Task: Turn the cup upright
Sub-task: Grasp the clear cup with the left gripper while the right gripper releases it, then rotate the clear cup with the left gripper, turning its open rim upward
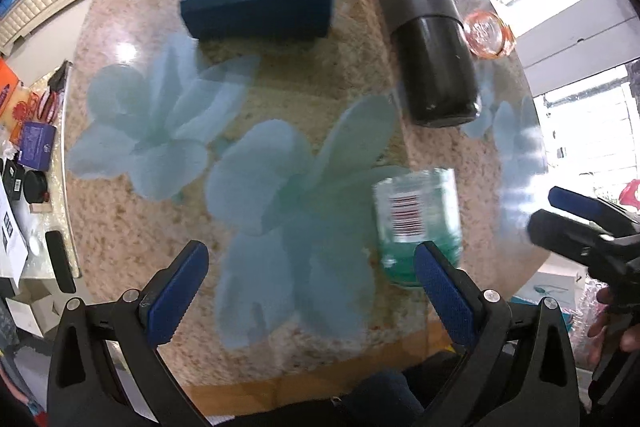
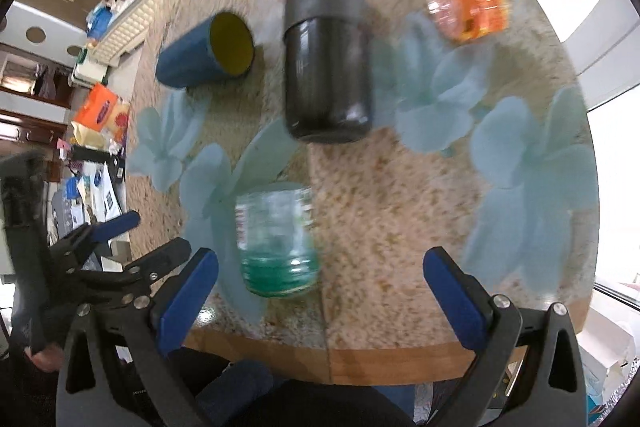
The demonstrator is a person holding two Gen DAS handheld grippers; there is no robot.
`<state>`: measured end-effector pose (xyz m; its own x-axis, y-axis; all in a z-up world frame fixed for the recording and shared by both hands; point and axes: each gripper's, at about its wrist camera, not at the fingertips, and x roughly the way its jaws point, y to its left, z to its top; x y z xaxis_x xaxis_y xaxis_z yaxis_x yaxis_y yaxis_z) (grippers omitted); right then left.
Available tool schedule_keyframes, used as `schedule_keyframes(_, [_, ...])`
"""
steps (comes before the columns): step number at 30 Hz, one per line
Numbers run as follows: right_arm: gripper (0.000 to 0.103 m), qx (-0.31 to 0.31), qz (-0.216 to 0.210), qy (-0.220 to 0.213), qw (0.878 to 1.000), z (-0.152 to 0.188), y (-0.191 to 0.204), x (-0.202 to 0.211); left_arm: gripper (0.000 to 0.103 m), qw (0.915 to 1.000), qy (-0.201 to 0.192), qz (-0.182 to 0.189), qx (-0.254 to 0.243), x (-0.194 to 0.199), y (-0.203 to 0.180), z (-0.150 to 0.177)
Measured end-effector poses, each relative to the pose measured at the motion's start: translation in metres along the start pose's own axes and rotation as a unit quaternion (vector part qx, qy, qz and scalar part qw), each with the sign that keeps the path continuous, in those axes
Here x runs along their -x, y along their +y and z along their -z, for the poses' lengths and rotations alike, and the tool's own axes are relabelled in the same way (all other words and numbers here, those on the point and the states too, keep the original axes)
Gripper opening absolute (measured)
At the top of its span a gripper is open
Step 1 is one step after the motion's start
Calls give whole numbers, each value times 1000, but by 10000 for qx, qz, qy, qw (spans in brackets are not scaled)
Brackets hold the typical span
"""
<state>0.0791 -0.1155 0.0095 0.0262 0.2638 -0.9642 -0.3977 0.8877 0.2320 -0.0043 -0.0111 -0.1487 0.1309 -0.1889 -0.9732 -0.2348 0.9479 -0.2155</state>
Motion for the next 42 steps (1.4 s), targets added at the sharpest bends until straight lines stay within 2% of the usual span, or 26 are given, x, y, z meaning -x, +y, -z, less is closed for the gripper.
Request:
schedule_keyframes(3, [103,-141,-170,-94,9997,6,-35,3,103,9999,121,-61,-19,-8,-18,-2])
schedule_keyframes(7, [103,-319,-253,-14,9992,20,-88,1,103,9994,329,-52,34,-24,-41,-9])
schedule_keyframes(18, [103,-1125,-474,-83,9925,66,-193,36,103,9918,815,-981,-37,-81,-78,-17])
schedule_keyframes(19, [103,-1197,-498,-77,9915,70,-201,37,99,9913,814,-1031,-47,-85,-79,-17])
schedule_keyframes(22, [103,-1300,-528,-94,9901,74,-216,40,83,9894,950,-1100,56,-97,-80,-18])
schedule_keyframes(28, [103,-1407,-616,-143,9880,77,-227,41,73,9895,983,-995,355,-95,-71,-15])
schedule_keyframes(30, [103,-1424,-653,-129,9876,77,-231,41,64,9899,941,-1000,343,-91,-70,-14])
schedule_keyframes(38, [103,-1327,-754,-167,9881,75,-223,40,61,9927,797,-810,409,-65,-54,-14])
schedule_keyframes(42, [103,-1341,-785,-175,9877,77,-222,39,61,9955,468,-726,399,-39,-55,-12])
